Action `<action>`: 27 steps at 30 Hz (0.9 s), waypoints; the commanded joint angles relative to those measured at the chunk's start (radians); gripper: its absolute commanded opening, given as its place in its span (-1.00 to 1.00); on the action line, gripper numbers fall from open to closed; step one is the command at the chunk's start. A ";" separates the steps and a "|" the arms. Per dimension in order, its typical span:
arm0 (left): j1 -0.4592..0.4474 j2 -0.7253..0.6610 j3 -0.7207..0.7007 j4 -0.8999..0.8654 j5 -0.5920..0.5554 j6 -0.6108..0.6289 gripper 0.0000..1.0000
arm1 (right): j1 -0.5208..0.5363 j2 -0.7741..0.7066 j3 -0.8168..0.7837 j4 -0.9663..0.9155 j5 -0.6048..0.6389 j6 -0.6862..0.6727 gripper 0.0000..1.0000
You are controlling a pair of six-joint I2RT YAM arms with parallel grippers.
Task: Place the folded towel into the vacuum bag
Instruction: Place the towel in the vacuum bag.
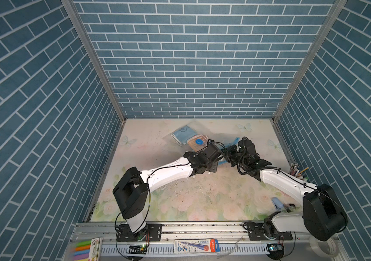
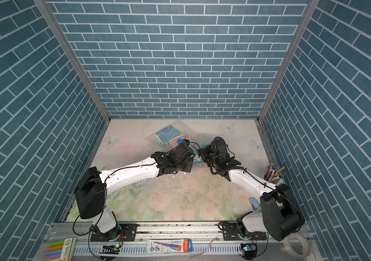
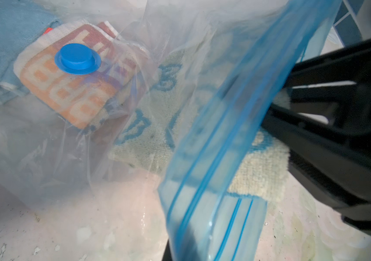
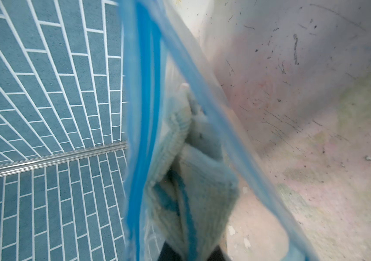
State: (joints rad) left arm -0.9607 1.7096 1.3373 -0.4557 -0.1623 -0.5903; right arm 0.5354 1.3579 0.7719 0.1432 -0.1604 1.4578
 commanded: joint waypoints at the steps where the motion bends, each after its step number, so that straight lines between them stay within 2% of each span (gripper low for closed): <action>1: -0.007 -0.033 0.025 -0.006 -0.010 0.013 -1.00 | 0.011 0.023 -0.020 0.016 0.019 0.005 -1.00; 6: -0.007 -0.032 0.025 -0.009 -0.007 0.012 -1.00 | 0.017 0.047 -0.014 0.061 -0.007 0.006 -1.00; 13: -0.007 -0.036 0.020 -0.011 -0.013 0.009 -1.00 | 0.017 0.003 -0.028 0.017 0.002 -0.028 -0.96; 21: -0.008 -0.026 0.021 -0.005 0.005 -0.003 -1.00 | 0.045 0.063 -0.003 0.081 -0.002 0.019 -0.95; 24: -0.008 -0.028 0.021 -0.003 0.005 -0.005 -1.00 | 0.059 0.079 0.006 0.085 0.023 0.034 -0.90; 27: -0.008 -0.028 0.019 -0.001 0.005 -0.004 -1.00 | 0.066 0.093 0.012 0.089 0.029 0.038 -0.76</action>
State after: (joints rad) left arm -0.9607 1.7054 1.3373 -0.4599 -0.1631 -0.5919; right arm 0.5877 1.4334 0.7563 0.2150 -0.1432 1.4433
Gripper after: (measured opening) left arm 0.047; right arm 0.135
